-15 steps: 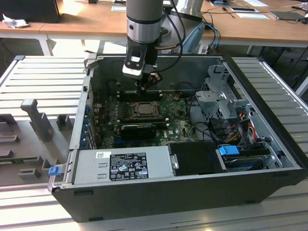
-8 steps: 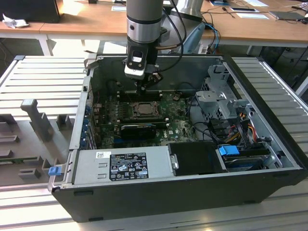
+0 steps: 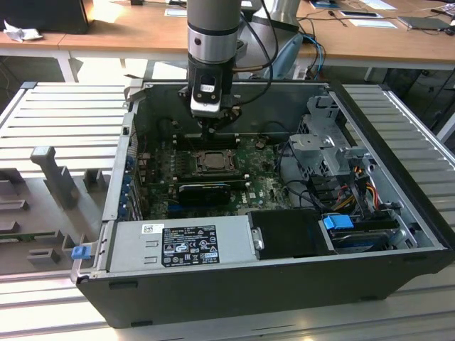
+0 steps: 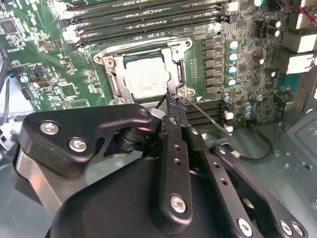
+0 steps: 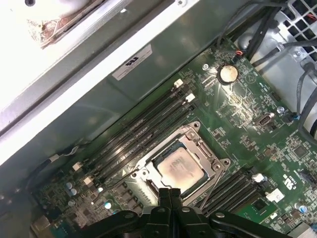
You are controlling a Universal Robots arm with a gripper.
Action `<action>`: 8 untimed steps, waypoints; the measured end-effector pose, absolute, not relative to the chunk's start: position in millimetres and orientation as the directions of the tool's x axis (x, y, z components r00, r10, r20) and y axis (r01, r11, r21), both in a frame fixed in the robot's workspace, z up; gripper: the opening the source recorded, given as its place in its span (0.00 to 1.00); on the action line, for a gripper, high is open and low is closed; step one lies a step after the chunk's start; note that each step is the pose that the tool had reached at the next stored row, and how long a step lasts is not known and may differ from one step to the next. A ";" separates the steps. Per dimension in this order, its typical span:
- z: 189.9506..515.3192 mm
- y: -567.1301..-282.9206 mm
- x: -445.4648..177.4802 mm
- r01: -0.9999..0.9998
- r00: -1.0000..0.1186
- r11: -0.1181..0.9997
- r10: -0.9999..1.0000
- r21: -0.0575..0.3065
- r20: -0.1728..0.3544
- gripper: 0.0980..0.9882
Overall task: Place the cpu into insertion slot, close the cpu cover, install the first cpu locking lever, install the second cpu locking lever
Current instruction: 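Install the first cpu locking lever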
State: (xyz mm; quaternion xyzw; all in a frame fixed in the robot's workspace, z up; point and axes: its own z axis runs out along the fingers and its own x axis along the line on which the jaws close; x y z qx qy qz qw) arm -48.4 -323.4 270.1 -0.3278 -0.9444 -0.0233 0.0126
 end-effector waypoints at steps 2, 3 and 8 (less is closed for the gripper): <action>270.1 -323.5 -48.3 0.592 -0.806 0.805 0.591 0.036 0.039 0.01; 270.1 -323.4 -48.4 0.584 -0.812 0.811 0.583 0.036 0.039 0.01; 270.1 -323.4 -48.3 0.530 -0.848 0.847 0.529 0.036 0.039 0.01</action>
